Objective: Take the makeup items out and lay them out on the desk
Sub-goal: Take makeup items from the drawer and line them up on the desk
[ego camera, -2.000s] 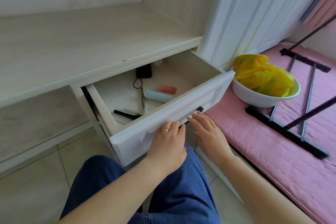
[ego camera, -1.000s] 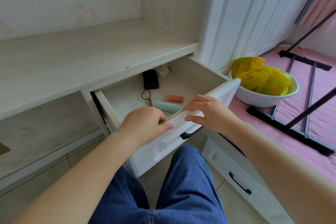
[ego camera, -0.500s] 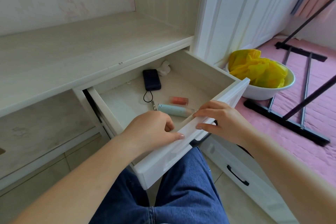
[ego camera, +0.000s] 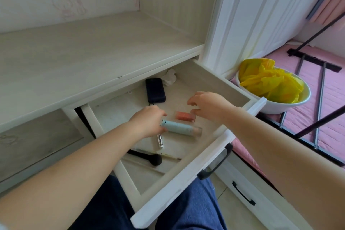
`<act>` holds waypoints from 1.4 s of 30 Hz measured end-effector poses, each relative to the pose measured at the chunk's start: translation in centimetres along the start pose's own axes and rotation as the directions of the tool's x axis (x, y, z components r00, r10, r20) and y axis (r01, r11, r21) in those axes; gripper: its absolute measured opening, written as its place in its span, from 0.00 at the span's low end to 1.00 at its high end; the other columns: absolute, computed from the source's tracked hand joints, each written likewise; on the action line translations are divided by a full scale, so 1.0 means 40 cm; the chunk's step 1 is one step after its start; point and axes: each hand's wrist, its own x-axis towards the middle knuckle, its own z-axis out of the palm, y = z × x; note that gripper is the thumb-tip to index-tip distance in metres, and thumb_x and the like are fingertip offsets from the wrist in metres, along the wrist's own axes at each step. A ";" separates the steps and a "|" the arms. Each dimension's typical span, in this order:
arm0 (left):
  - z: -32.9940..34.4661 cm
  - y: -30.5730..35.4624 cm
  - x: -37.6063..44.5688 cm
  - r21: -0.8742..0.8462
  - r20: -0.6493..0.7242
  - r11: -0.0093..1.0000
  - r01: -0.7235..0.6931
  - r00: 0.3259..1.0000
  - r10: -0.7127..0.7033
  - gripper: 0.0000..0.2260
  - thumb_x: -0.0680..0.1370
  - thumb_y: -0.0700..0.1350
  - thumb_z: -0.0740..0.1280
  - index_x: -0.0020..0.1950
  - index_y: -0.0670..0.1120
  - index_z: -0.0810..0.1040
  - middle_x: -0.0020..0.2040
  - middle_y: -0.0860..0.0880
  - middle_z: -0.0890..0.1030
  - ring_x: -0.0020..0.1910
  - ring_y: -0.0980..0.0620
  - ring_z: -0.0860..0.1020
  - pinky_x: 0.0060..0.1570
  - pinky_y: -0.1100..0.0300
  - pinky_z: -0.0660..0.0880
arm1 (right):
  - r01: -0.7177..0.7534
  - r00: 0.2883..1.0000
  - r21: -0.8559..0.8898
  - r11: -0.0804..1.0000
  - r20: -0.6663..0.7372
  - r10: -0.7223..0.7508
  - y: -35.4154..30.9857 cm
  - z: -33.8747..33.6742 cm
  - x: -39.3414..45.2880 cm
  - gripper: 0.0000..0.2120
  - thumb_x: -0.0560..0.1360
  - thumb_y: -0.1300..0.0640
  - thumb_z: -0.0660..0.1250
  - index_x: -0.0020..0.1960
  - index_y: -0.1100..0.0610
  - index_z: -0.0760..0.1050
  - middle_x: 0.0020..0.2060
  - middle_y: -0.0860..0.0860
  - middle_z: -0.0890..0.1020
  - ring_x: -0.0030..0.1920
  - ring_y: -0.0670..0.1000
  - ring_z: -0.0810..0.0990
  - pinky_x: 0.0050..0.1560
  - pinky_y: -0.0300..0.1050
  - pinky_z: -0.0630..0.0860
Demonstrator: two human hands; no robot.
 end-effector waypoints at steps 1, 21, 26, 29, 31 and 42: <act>0.008 0.002 0.017 0.011 0.022 1.000 -0.010 1.000 0.010 0.28 0.72 0.55 0.69 0.70 0.51 0.68 0.67 0.47 0.70 0.67 0.46 0.68 0.63 0.50 0.69 | -0.013 0.998 -0.053 0.999 0.065 0.016 -0.002 0.014 0.027 0.19 0.76 0.54 0.63 0.66 0.51 0.70 0.60 0.50 0.75 0.57 0.53 0.76 0.54 0.47 0.74; 0.097 -0.017 0.124 0.226 0.101 0.971 -0.074 0.994 0.052 0.18 0.72 0.55 0.67 0.59 0.49 0.76 0.57 0.47 0.74 0.62 0.44 0.68 0.63 0.49 0.63 | 0.100 0.944 -0.305 0.947 0.330 0.007 -0.014 0.132 0.177 0.11 0.78 0.59 0.59 0.59 0.59 0.71 0.54 0.55 0.76 0.53 0.58 0.77 0.43 0.48 0.71; 0.052 -0.020 0.104 0.075 -0.014 0.992 -0.103 0.994 0.104 0.18 0.74 0.55 0.66 0.59 0.48 0.71 0.56 0.49 0.76 0.58 0.47 0.73 0.53 0.53 0.67 | 0.057 0.982 -0.148 0.987 0.185 -0.029 0.005 0.073 0.153 0.12 0.77 0.54 0.57 0.57 0.58 0.71 0.49 0.55 0.77 0.50 0.58 0.78 0.47 0.49 0.75; -0.005 -0.025 0.068 -0.308 -0.101 0.948 -0.079 0.994 0.049 0.14 0.74 0.54 0.68 0.54 0.50 0.70 0.45 0.57 0.74 0.43 0.57 0.74 0.39 0.63 0.67 | 0.049 0.996 -0.085 0.995 0.076 -0.043 0.012 0.030 0.133 0.18 0.78 0.45 0.55 0.55 0.57 0.73 0.47 0.53 0.77 0.49 0.56 0.78 0.47 0.49 0.75; -0.044 -0.033 0.038 -0.414 -0.190 0.902 -0.126 0.981 0.049 0.11 0.73 0.51 0.69 0.47 0.49 0.71 0.39 0.59 0.72 0.36 0.61 0.70 0.36 0.66 0.66 | 0.063 0.998 -0.078 0.995 0.005 -0.062 0.013 0.002 0.124 0.17 0.78 0.43 0.56 0.54 0.55 0.73 0.44 0.51 0.76 0.47 0.54 0.78 0.46 0.47 0.75; -0.286 -0.130 -0.211 -0.916 -0.387 0.249 -0.314 0.858 -0.339 0.08 0.75 0.43 0.68 0.53 0.48 0.77 0.50 0.51 0.80 0.51 0.53 0.79 0.48 0.56 0.78 | 0.292 0.939 0.431 0.854 -0.298 -0.170 -0.201 -0.232 0.079 0.16 0.67 0.39 0.62 0.43 0.50 0.75 0.38 0.42 0.81 0.42 0.40 0.79 0.41 0.27 0.71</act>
